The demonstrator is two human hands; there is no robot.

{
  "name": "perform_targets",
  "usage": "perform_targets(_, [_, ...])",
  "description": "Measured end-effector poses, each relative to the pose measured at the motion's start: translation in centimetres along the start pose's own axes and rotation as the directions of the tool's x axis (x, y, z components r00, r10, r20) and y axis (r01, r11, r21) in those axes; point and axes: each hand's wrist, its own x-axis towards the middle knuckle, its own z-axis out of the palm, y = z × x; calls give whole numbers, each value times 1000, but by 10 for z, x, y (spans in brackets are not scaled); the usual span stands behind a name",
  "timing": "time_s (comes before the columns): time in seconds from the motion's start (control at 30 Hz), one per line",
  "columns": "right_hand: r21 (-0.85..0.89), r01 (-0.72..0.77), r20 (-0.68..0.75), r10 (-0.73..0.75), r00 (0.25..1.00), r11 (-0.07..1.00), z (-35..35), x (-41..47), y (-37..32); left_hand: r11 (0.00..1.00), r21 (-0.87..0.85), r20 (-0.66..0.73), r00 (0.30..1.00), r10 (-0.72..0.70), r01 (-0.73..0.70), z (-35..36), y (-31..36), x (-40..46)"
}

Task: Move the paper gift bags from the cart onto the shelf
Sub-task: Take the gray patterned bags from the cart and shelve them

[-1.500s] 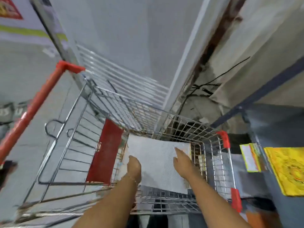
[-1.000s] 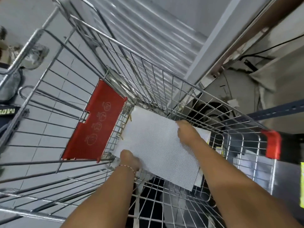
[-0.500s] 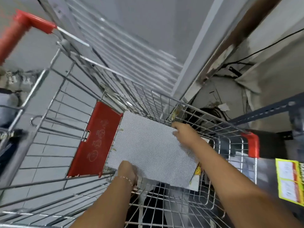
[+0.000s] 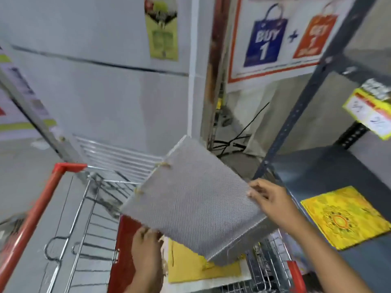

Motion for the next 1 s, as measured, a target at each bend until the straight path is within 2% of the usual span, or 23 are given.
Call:
perform_targets(0.1, [195,-4,-210,46,977,981,-38,-48,-25,980,-66,278,940,198,-187,11,47,-16])
perform_targets(0.17, [276,0,-314,90,945,961,-53,-77,-32,975,-99,446,867,223,-200,20,77,-34])
perform_targets(0.27, [369,-11,-464,194,864,929,-66,-126,-34,981,-32,669,725,161,-189,27,105,-65])
perform_targets(0.4, [539,52,-566,315,762,841,-70,-199,-47,979,98,821,571,22,-179,26,108,-110])
perform_targets(0.47, [614,61,-570,388,724,787,-69,-228,-54,980,119,845,534,-16,-159,20,99,-130])
perform_targets(0.57, [665,70,-568,444,693,743,-69,-270,-61,980,121,835,551,-14,-159,8,87,-157])
perform_targets(0.77, [658,100,-615,456,643,747,-71,-345,-67,973,155,855,516,-45,-172,-7,73,-206])
perform_targets(0.9, [655,103,-654,494,572,748,-64,-380,-64,958,205,899,425,-104,-200,-10,66,-219])
perform_targets(0.97, [658,85,-645,502,576,748,-59,-383,-61,958,203,899,427,-99,-204,-12,60,-218])
perform_targets(1.0, [660,78,-652,519,553,747,-56,-389,-59,951,234,900,415,-133,-203,-9,55,-221])
